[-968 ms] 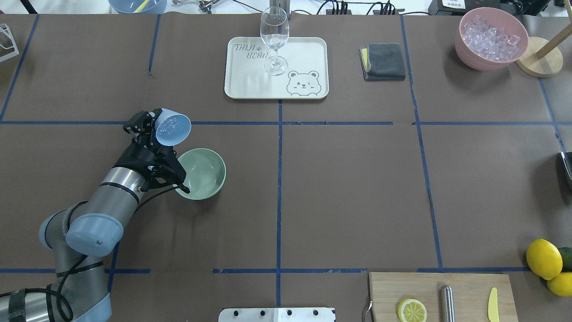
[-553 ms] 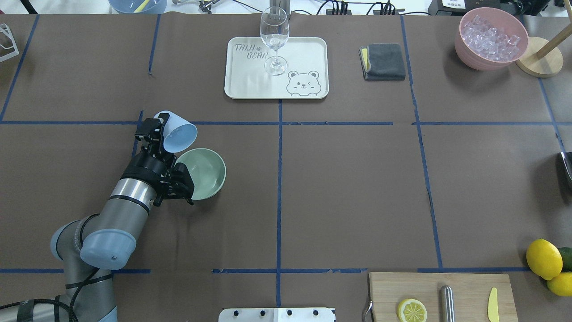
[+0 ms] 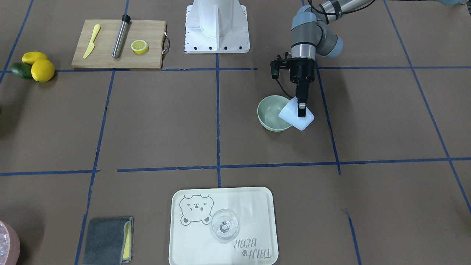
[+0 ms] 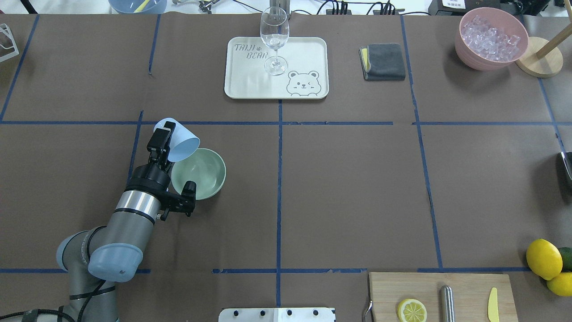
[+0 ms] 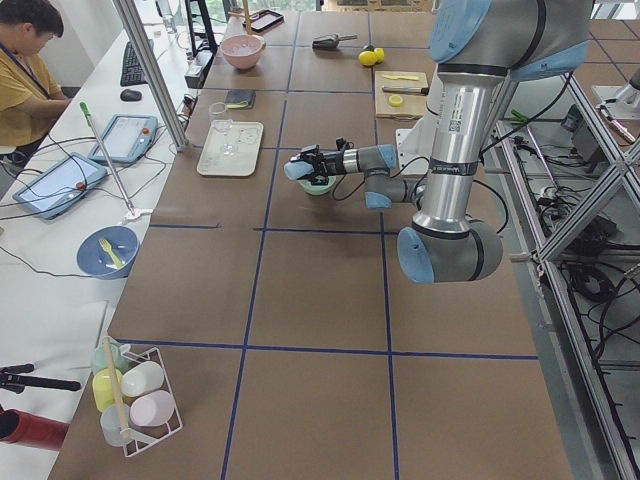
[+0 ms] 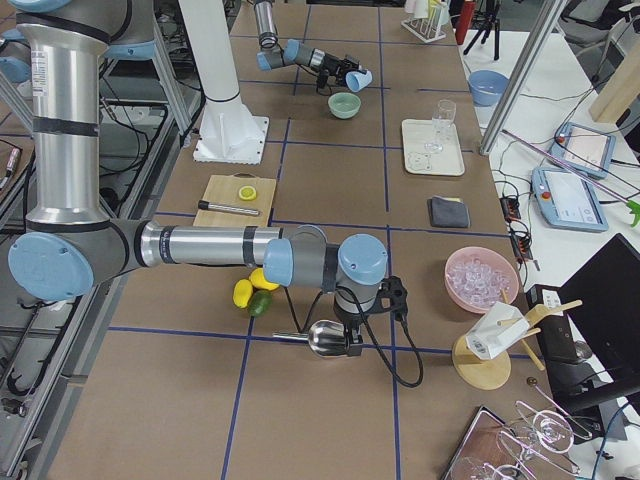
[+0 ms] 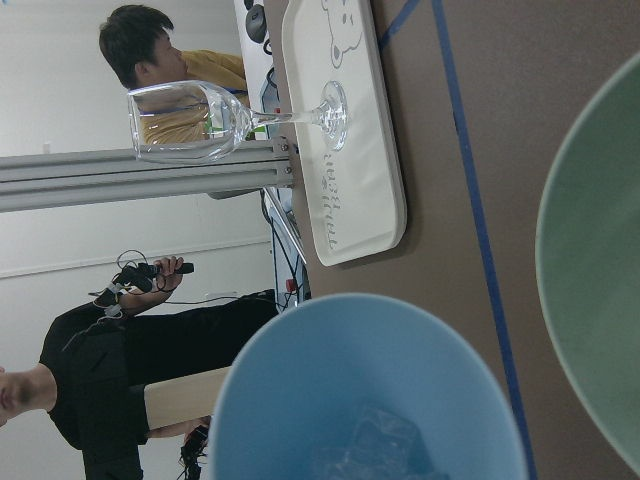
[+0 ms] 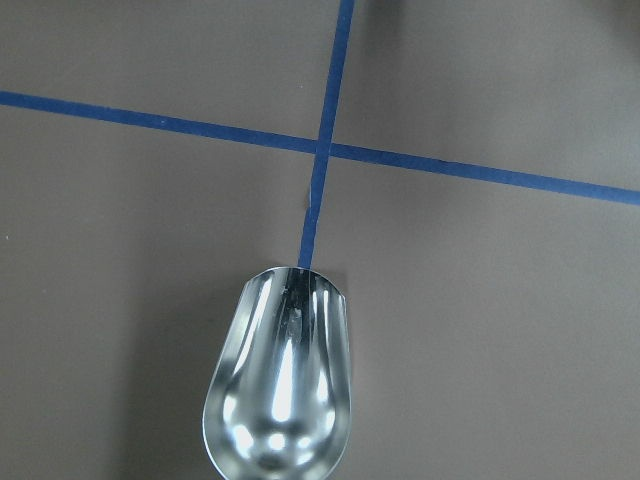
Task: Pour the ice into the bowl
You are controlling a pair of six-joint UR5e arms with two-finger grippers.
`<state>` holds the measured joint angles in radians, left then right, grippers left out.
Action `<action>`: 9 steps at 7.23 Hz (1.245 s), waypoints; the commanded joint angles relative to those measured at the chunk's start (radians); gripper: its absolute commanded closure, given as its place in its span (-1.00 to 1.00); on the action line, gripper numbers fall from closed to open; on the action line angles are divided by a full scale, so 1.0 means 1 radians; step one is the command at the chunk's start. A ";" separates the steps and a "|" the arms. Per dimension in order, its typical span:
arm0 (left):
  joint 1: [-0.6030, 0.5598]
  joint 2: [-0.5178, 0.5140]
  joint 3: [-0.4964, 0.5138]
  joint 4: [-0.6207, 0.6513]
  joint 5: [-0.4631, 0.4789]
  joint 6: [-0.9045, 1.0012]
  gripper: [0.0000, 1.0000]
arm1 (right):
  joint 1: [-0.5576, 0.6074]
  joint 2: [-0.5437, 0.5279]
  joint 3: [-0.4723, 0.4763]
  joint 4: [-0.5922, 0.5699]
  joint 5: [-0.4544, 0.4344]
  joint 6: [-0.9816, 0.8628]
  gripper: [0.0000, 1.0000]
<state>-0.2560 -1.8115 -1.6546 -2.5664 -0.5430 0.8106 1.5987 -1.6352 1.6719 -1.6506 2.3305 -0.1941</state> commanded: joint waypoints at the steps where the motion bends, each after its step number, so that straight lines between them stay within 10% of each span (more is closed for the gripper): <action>1: 0.001 0.009 -0.001 0.000 0.002 0.110 1.00 | 0.004 -0.014 0.002 0.000 0.003 -0.001 -1.00; 9: 0.061 0.014 -0.005 0.000 0.129 0.370 1.00 | 0.012 -0.023 -0.004 0.000 0.001 0.001 -1.00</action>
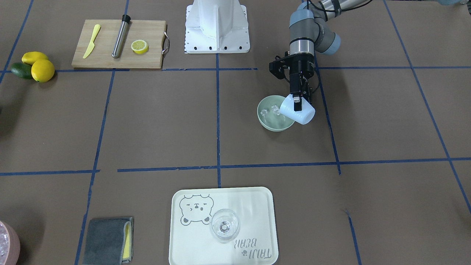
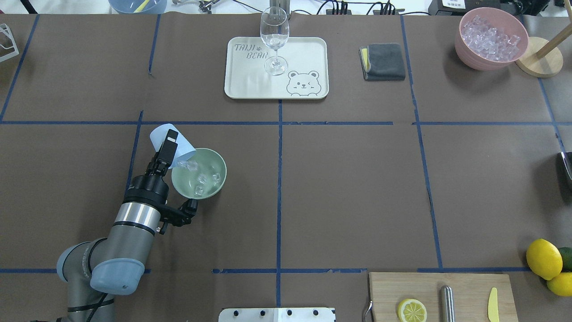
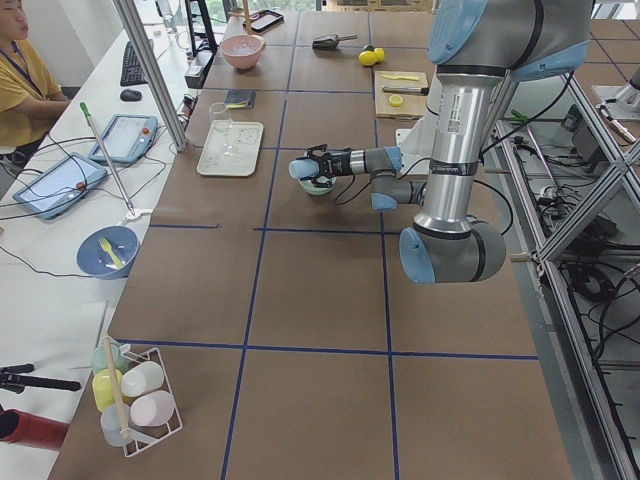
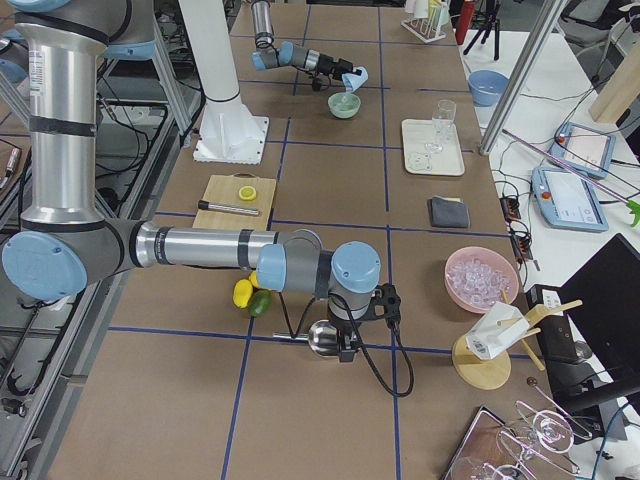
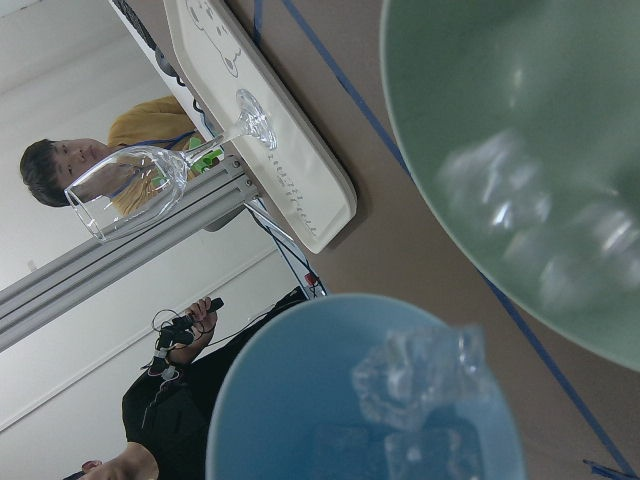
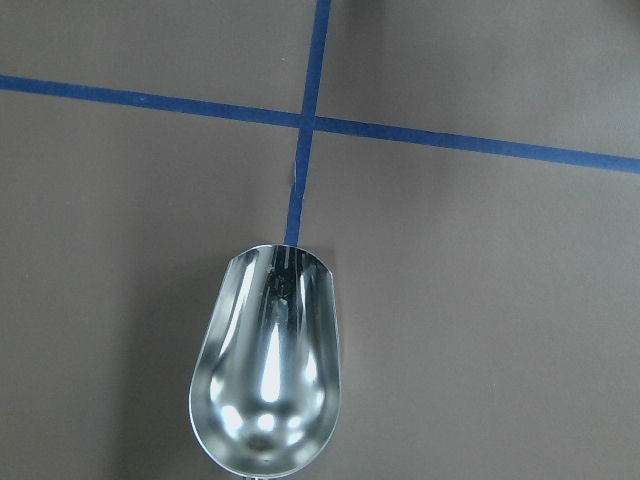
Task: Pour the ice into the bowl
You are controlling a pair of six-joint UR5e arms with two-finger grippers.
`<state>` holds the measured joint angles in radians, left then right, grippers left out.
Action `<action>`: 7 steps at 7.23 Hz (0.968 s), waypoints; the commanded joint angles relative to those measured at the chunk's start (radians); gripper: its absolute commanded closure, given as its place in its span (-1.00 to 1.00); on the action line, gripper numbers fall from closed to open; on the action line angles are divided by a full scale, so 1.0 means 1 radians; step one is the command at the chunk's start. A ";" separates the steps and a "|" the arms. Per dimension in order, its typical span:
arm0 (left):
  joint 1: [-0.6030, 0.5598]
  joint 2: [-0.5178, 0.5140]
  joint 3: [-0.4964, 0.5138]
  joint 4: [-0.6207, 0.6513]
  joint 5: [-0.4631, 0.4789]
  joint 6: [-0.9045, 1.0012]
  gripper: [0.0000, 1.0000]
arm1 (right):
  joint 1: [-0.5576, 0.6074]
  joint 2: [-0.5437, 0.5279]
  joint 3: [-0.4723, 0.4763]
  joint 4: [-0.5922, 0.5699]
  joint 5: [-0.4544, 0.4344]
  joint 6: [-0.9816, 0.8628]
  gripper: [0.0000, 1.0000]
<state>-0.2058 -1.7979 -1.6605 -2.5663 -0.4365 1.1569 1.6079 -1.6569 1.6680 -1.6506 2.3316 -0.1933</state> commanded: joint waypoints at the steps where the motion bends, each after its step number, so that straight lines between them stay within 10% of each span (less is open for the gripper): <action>1: 0.014 0.000 0.004 0.000 0.027 0.024 1.00 | 0.004 -0.004 -0.001 0.000 0.000 0.000 -1.00; 7: 0.016 0.000 -0.013 -0.012 0.025 0.024 1.00 | 0.013 -0.009 0.003 0.000 0.002 0.000 -1.00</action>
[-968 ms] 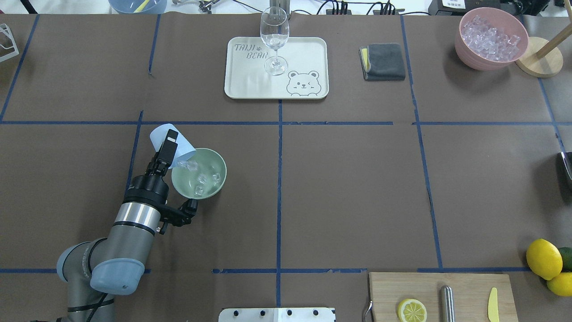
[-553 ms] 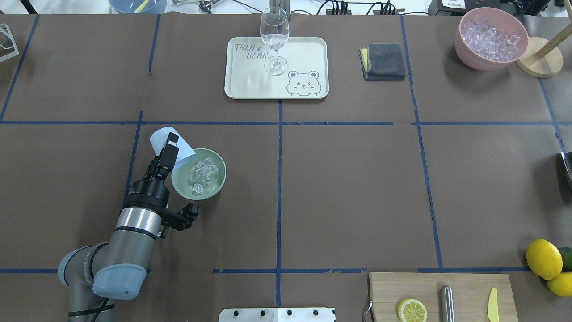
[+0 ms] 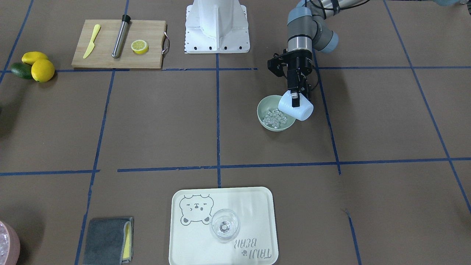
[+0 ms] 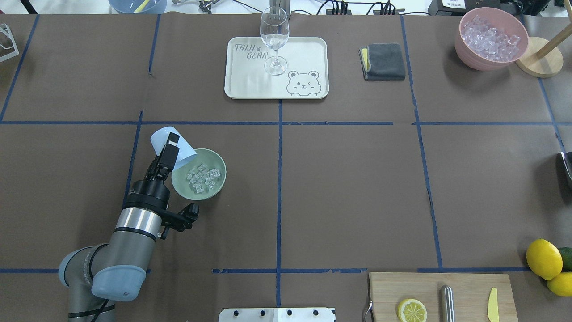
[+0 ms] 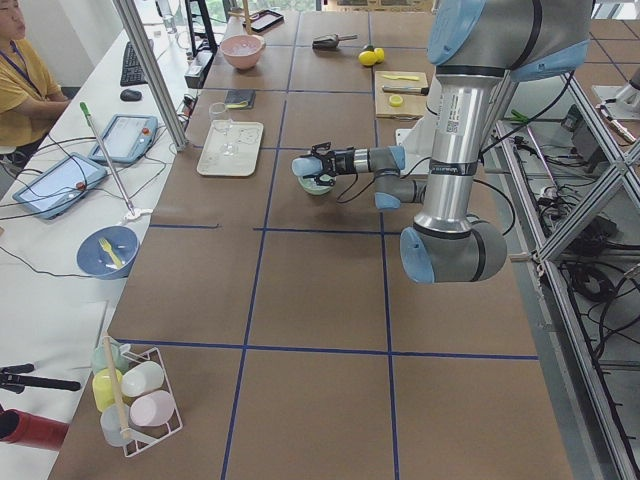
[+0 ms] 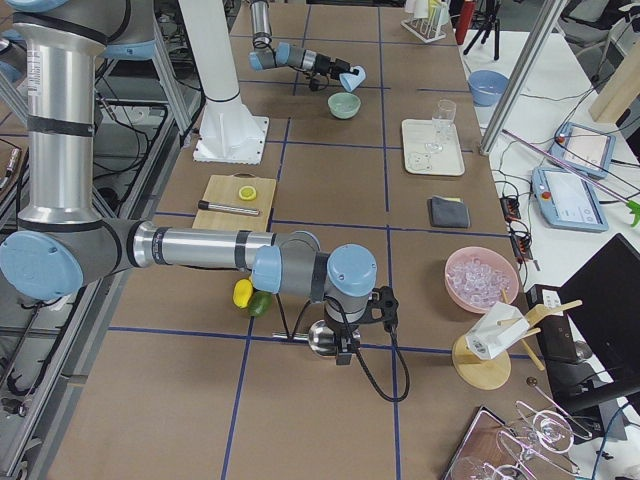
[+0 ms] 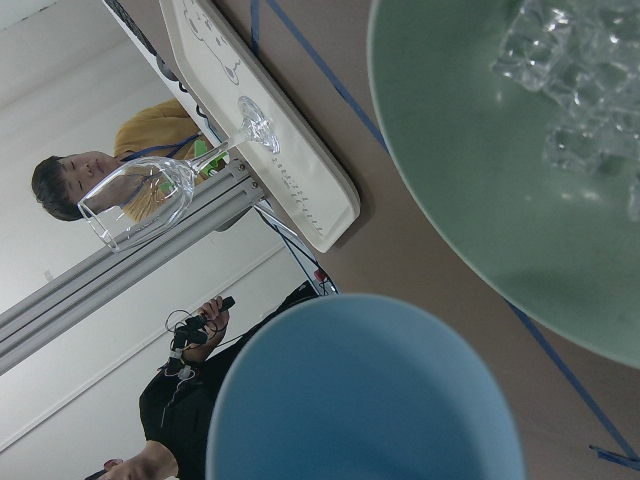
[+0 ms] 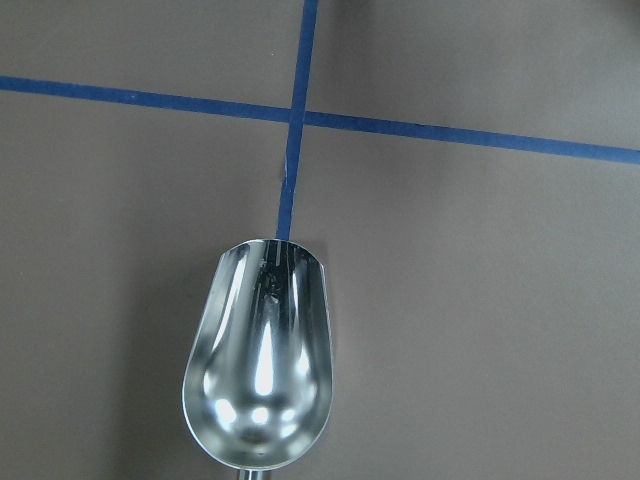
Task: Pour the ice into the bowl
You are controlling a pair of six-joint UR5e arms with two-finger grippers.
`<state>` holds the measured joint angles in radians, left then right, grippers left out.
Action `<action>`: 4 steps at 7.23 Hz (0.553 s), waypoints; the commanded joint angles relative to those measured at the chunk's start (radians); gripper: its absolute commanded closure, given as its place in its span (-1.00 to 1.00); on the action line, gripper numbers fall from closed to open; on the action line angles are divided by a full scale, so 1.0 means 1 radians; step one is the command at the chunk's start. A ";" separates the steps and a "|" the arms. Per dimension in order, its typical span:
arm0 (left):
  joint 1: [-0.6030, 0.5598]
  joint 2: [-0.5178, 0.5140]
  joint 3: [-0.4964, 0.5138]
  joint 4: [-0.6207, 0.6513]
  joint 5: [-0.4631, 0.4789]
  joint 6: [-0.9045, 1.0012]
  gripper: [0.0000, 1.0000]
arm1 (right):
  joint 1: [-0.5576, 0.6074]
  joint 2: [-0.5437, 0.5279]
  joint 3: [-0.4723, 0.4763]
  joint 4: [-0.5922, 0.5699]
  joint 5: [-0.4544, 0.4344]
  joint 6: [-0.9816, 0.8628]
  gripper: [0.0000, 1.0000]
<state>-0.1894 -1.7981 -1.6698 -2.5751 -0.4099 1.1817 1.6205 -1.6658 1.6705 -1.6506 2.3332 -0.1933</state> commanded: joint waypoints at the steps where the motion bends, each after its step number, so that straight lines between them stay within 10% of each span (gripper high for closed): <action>1: -0.001 -0.001 -0.010 -0.058 -0.001 -0.002 1.00 | 0.001 0.001 0.003 0.000 0.002 0.002 -1.00; 4: -0.024 0.000 -0.008 -0.241 -0.065 -0.020 1.00 | 0.001 0.001 0.006 0.000 0.003 0.003 -1.00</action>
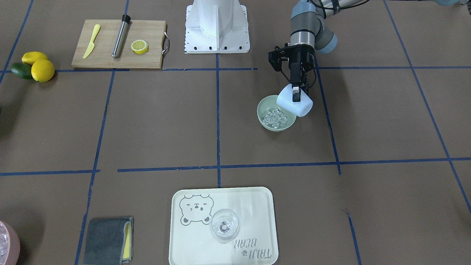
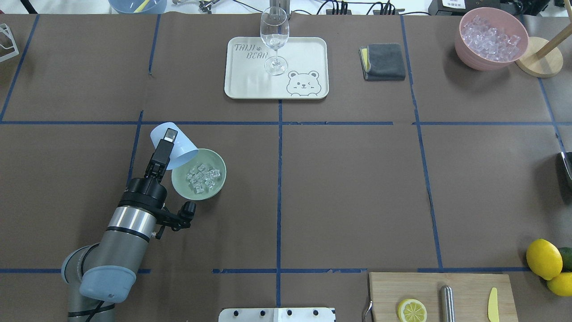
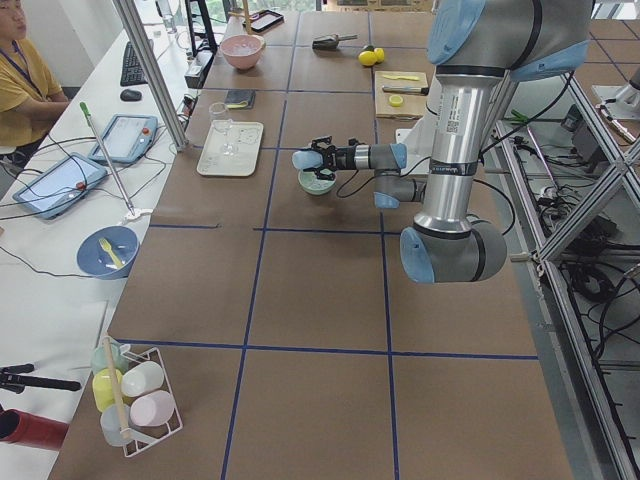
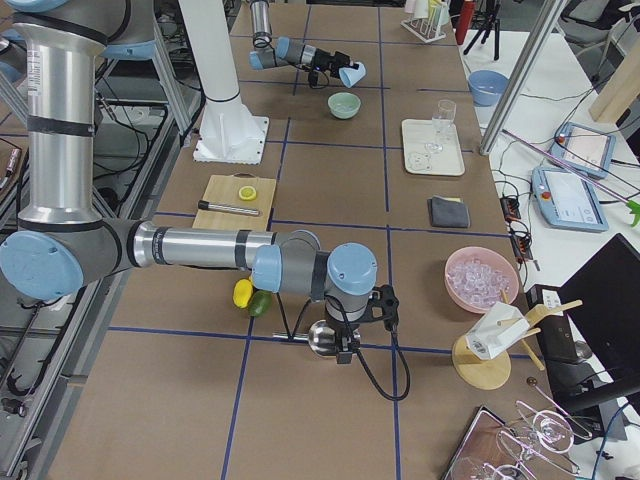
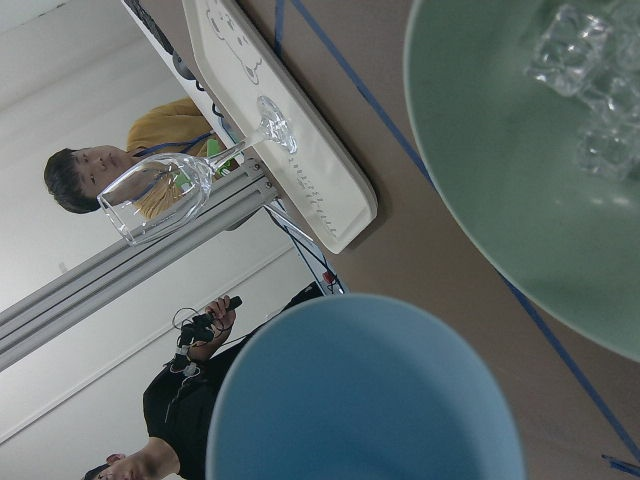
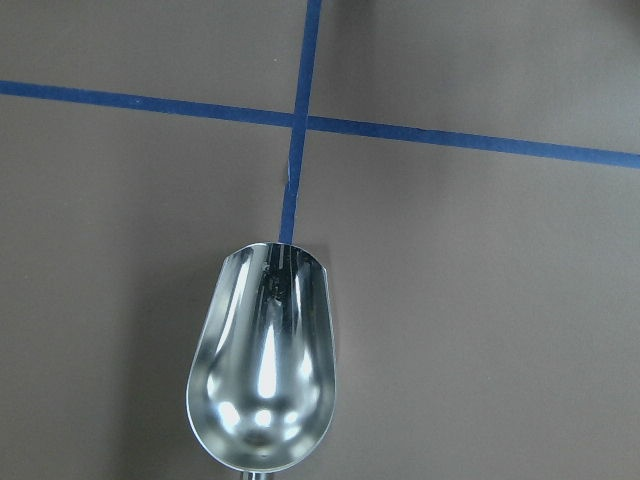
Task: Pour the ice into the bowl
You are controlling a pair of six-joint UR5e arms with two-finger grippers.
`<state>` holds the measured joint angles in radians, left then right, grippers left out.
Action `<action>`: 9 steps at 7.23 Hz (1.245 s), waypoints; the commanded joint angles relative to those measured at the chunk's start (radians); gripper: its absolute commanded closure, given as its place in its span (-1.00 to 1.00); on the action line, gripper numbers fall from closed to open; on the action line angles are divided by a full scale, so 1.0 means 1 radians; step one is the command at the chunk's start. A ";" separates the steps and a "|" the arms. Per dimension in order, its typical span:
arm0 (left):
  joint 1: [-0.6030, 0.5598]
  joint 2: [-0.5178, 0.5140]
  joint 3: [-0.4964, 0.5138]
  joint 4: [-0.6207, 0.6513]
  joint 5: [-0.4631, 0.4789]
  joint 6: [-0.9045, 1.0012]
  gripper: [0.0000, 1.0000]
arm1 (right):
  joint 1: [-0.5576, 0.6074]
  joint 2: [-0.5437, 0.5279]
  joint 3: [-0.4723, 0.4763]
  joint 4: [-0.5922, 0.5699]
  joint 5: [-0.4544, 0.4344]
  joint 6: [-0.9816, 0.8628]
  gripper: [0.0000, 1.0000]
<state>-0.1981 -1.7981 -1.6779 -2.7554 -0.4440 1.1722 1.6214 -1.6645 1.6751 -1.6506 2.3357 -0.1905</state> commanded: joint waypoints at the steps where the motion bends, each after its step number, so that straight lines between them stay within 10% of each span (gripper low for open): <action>1: -0.023 0.005 0.000 -0.094 -0.082 -0.190 1.00 | 0.000 0.000 0.002 0.000 0.001 0.000 -1.00; 6: -0.021 -0.012 -0.009 -0.211 -0.170 -1.359 1.00 | 0.017 0.003 0.006 0.002 0.002 0.002 -1.00; 9: -0.032 -0.037 -0.017 -0.198 -0.176 -1.727 1.00 | 0.022 0.002 0.020 0.002 0.004 0.002 -1.00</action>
<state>-0.2266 -1.8307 -1.6942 -2.9597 -0.6171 -0.4386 1.6418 -1.6622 1.6920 -1.6490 2.3382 -0.1880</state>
